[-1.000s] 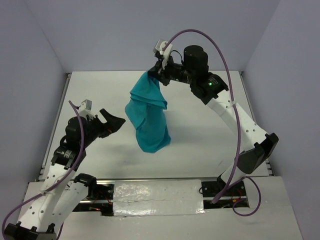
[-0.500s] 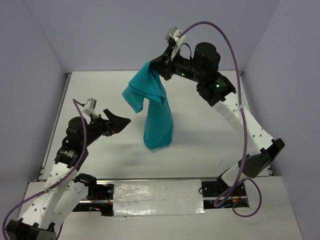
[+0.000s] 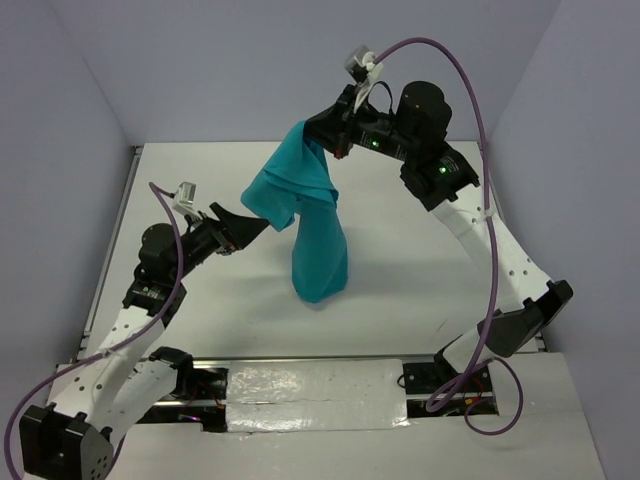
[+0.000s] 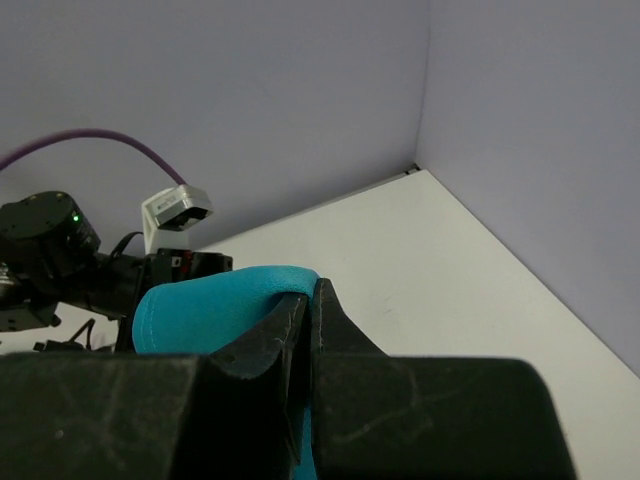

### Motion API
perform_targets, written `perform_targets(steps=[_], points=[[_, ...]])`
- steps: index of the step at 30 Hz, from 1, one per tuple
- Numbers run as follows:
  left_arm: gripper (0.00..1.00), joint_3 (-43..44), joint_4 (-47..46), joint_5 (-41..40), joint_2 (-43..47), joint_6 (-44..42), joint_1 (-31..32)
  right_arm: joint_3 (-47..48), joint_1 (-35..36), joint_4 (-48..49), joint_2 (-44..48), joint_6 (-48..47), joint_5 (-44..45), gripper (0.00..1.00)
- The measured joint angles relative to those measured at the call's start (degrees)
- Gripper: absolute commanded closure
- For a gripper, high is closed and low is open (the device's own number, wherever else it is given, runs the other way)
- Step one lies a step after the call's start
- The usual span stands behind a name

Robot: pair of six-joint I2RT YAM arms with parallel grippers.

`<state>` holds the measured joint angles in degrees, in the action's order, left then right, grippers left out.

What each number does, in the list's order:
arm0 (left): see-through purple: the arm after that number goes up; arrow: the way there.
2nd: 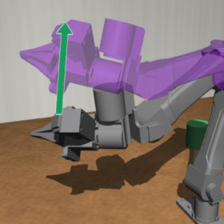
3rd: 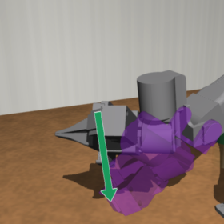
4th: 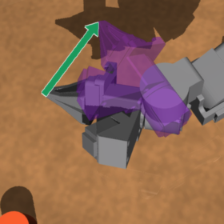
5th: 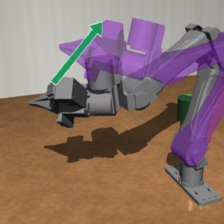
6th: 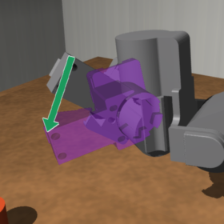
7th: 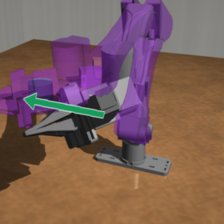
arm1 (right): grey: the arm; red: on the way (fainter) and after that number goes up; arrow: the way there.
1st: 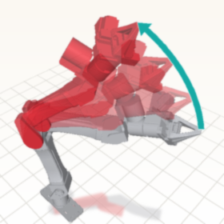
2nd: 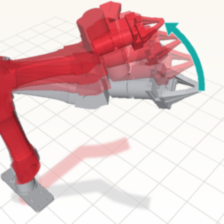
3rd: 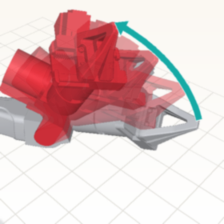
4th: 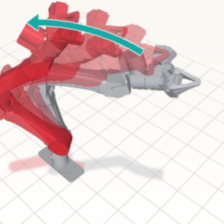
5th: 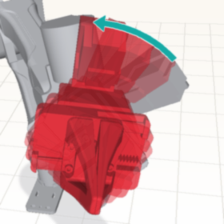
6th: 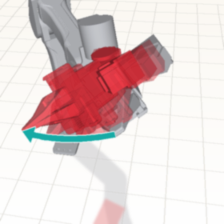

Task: Fold and stack the t-shirts
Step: Flatten out the tshirt

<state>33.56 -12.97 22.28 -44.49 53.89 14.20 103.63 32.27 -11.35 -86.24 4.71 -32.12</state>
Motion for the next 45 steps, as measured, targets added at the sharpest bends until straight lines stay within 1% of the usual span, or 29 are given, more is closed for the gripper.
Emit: perform_targets(steps=[7,15,19,25,30,33,37,38,39,40,42,43,45], points=[[0.0,-0.66,-7.32,1.29,-2.69,2.29,0.0,0.0,-0.66,1.03,0.85,2.51,-1.18,1.0],[0.01,-6.97,-19.04,2.8,-4.59,4.74,0.0,0.37,-1.03,1.68,1.14,5.62,-2.84,1.0],[0.01,-6.99,-23.47,3.85,-7.21,5.42,0.0,0.39,-1.11,1.97,1.18,6.91,-3.45,1.0],[0.03,-6.99,-34.4,6.36,-10.29,9.01,0.0,0.39,-1.73,2.25,1.57,7.91,-4.24,1.0],[0.05,-6.99,-41.72,8.59,-12.98,12.41,0.0,0.26,-2.34,2.86,2.56,8.31,-4.76,1.0],[0.09,-6.99,-45.2,9.35,-14.43,14.6,0.0,0.17,-2.51,3.3,3.39,8.48,-4.85,1.0],[0.21,-6.99,-48.87,10.03,-15.87,17.2,0.0,0.09,-2.56,3.96,4.11,8.52,-5.01,1.0],[0.27,-6.97,-49.72,10.21,-16.28,17.73,0.0,-0.04,-2.56,4.17,4.28,8.5,-5.01,1.0],[0.31,-6.93,-50.38,10.4,-16.76,18.43,0.0,-0.22,-2.56,4.22,4.42,8.52,-5.05,1.0],[0.39,-6.82,-51.08,10.62,-17.38,18.93,0.0,-0.35,-2.58,4.28,4.48,8.5,-5.07,1.0],[0.46,-6.16,-51.95,11.15,-18.78,20.15,0.0,-1.03,-2.67,4.52,4.76,8.5,-5.11,1.0],[0.54,-5.68,-52.22,11.34,-19.45,20.5,0.0,-1.38,-2.71,4.52,4.85,8.48,-5.18,1.0],[0.62,-4.28,-52.78,12.0,-20.79,21.84,0.0,-2.25,-2.95,4.52,5.14,8.44,-5.2,1.0]])
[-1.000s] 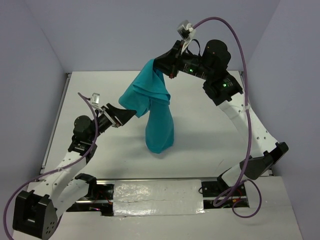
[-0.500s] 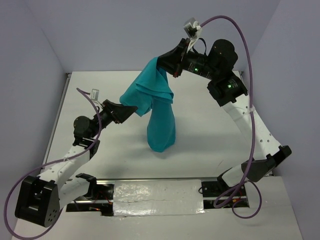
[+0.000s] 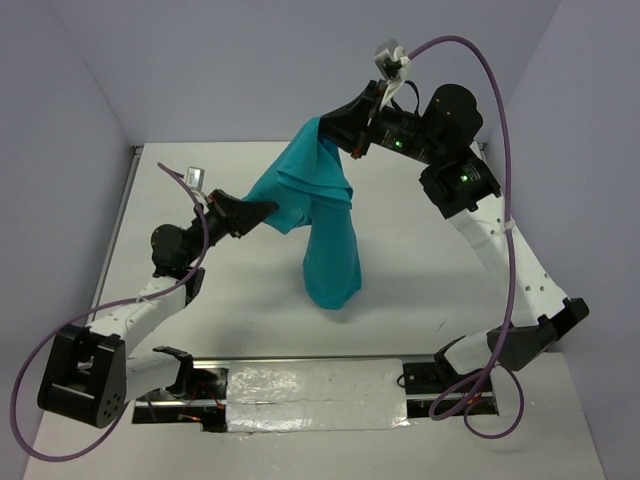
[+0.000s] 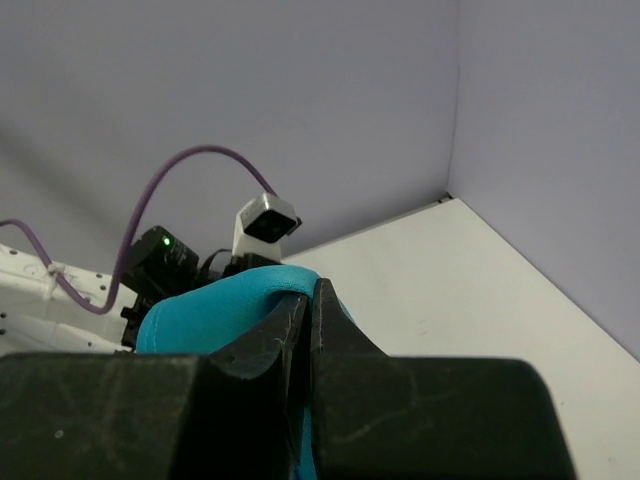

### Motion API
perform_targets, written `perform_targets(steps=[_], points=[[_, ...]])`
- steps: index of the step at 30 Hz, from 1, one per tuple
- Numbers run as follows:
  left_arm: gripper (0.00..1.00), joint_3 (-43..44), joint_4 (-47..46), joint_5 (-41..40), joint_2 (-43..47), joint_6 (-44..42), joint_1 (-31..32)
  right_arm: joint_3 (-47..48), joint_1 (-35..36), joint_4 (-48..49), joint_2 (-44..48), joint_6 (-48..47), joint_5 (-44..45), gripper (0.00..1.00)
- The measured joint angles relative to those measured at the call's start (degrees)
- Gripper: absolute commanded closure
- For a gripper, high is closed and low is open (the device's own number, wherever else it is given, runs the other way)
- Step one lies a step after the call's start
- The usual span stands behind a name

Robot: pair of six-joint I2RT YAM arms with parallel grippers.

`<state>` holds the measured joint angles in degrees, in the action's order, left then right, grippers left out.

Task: Fold and stack the t-shirts
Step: Flatten out the tshirt

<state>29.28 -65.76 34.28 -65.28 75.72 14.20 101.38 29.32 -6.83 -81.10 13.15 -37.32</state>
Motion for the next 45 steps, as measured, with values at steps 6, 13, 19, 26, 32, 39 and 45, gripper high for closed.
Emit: perform_targets(steps=[6,13,19,26,32,39,45], points=[[0.78,5.51,-2.84,2.23,-2.27,3.91,0.79,-3.91,-1.75,-0.11,2.34,-2.4,-0.07,1.0],[0.84,11.82,-0.55,3.56,-1.25,3.56,6.93,-8.0,-12.02,-0.81,9.68,-4.81,-1.22,1.0],[0.93,16.92,4.52,3.15,-1.11,-0.13,16.09,-10.43,-20.04,-1.86,17.99,-7.72,-2.6,1.0],[0.96,23.87,13.75,-0.68,1.2,-9.7,25.97,-12.59,-23.54,-2.21,26.1,-9.84,-1.42,1.0],[0.96,25.4,25.2,-7.8,11.74,-18.1,29.44,-15.37,-23.65,-1.03,27.74,-6.49,-3.91,1.0],[1.0,25.53,39.95,-20.09,22.34,-26.51,29.99,-31.52,-21.44,4.35,27.21,3.34,-7.54,1.0],[1.0,29.14,45.94,-29.97,12.52,-31.19,29.46,-43.87,-20.85,11.93,24.72,6.82,-2.6,0.97]])
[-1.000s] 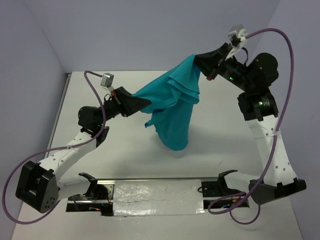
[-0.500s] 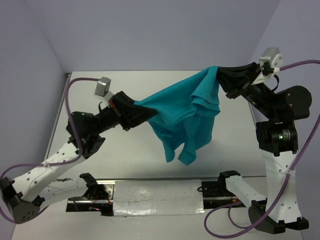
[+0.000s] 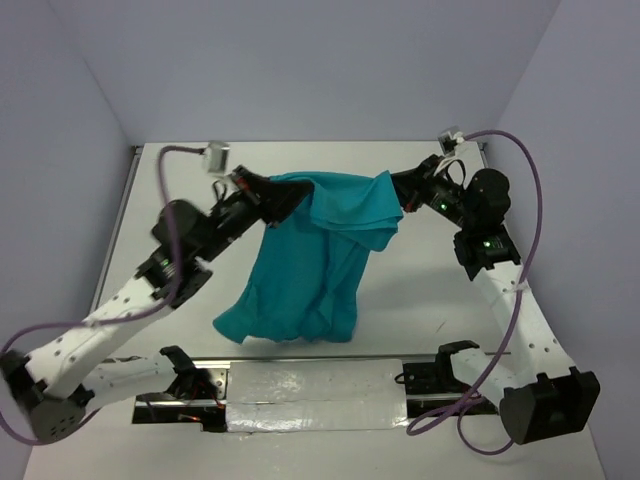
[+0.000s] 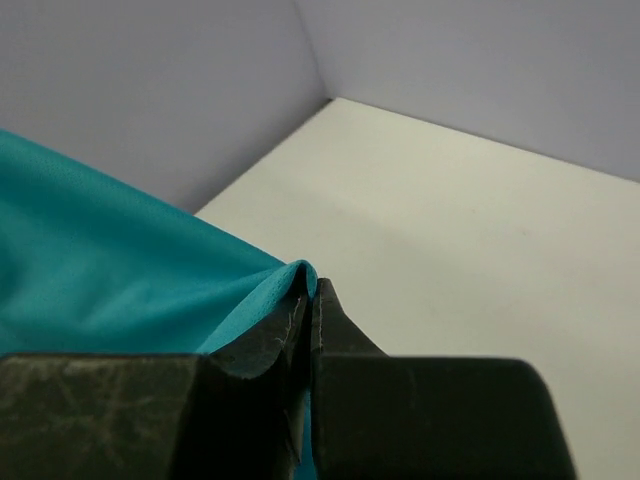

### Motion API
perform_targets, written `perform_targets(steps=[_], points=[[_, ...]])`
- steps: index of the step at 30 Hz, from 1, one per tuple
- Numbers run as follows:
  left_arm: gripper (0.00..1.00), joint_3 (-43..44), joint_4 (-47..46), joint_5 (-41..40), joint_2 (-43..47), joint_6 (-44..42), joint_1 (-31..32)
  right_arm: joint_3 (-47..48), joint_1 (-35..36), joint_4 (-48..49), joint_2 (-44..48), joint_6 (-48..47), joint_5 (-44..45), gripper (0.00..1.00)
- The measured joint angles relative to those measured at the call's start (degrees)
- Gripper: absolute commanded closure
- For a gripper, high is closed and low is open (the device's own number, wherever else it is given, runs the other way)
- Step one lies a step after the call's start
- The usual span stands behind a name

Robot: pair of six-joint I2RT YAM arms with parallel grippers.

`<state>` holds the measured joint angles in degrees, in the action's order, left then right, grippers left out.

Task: Fold and stack the t-shirts
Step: Flatten out the tshirt

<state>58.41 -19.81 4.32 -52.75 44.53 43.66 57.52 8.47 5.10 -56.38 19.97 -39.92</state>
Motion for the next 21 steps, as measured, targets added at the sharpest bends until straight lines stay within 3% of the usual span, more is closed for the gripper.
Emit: perform_targets(steps=[6,11,14,15,16,17,19,20,21], points=[[1.0,5.84,-5.38,0.35,-24.11,1.68,-6.14,-8.39,-1.44,3.72,-4.72,-1.18,9.62,0.97],[1.0,17.86,-6.36,4.26,-46.6,3.98,-10.71,-12.7,-7.17,5.66,-8.92,-1.33,15.8,0.93],[1.0,26.51,-6.23,5.27,-57.24,4.42,-12.11,-13.75,-11.58,6.25,-11.54,-0.96,17.68,0.69],[0.98,29.49,-5.88,5.46,-60.39,5.03,-12.48,-13.81,-13.07,6.25,-12.55,-1.01,18.36,0.48],[0.92,32.13,-5.9,5.55,-63.21,5.38,-12.76,-13.81,-14.23,6.23,-13.42,-0.83,18.84,0.4],[0.7,34.93,-5.4,5.79,-65.77,5.73,-13.03,-13.81,-15.3,6.14,-14.16,-1.25,19.34,0.29],[0.62,41.75,-3.23,6.49,-70.69,7.04,-13.33,-13.81,-16.52,5.9,-14.91,-2.03,19.96,0.24],[0.44,44.78,-2.01,6.75,-72.57,7.06,-13.42,-13.81,-16.96,5.66,-14.97,-2.51,20.04,0.22],[0.35,47.67,-0.72,7.02,-74.12,7.06,-13.51,-13.81,-17.38,5.49,-14.97,-3.15,20.2,0.2]])
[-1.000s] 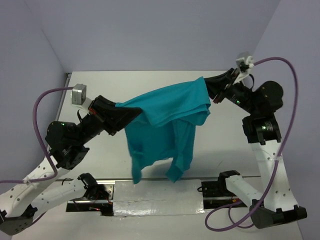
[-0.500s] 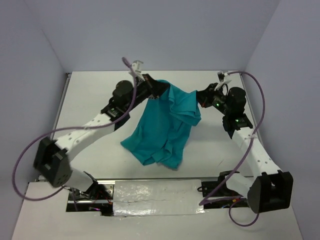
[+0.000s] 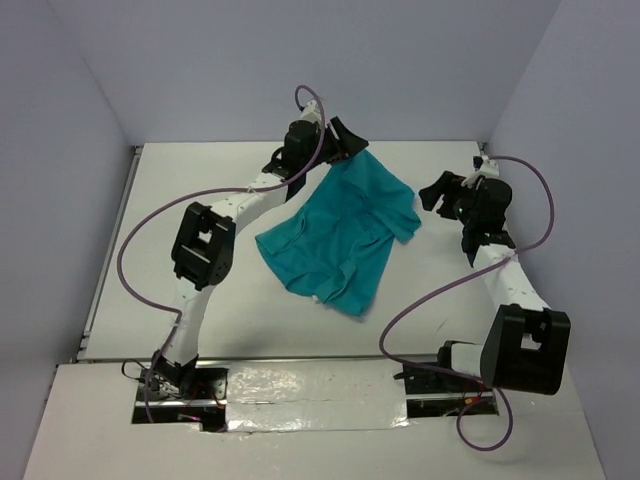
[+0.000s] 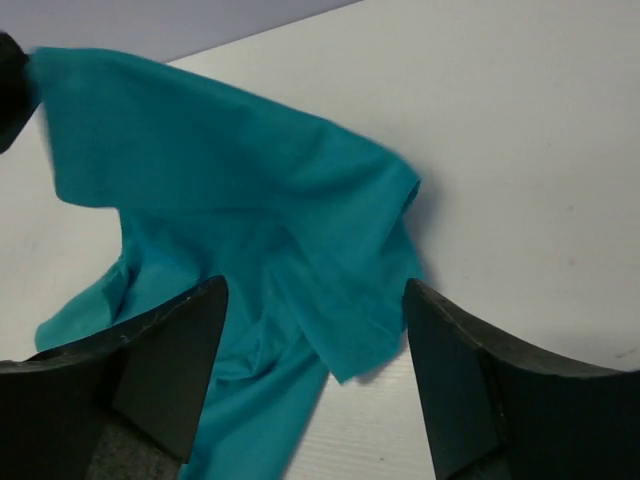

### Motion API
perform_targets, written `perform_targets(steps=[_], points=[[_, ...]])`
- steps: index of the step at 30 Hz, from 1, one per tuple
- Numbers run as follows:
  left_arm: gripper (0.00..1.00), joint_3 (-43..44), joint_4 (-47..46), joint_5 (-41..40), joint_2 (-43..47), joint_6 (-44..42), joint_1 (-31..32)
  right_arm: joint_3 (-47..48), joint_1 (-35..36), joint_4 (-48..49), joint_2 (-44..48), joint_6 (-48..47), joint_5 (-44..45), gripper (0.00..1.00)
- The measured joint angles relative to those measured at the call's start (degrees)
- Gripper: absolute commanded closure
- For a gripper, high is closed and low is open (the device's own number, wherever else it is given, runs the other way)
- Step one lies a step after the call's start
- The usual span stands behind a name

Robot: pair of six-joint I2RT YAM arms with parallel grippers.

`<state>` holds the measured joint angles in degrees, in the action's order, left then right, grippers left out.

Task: Fold and stack the t-shirts
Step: Flatten out the tshirt

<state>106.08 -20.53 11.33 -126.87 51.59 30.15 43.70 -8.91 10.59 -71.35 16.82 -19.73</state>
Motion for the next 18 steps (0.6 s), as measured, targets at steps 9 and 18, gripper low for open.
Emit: perform_targets(steps=[9,18], points=[[0.21,1.27,9.57,-0.02,6.29,-0.83,-2.58,8.46,-1.42,-10.05,0.04,-22.16,-23.06,0.17],[0.33,-30.73,9.51,10.12,34.25,-7.04,-1.95,15.87,7.52,-39.21,-1.14,-55.89,-38.05,0.16]])
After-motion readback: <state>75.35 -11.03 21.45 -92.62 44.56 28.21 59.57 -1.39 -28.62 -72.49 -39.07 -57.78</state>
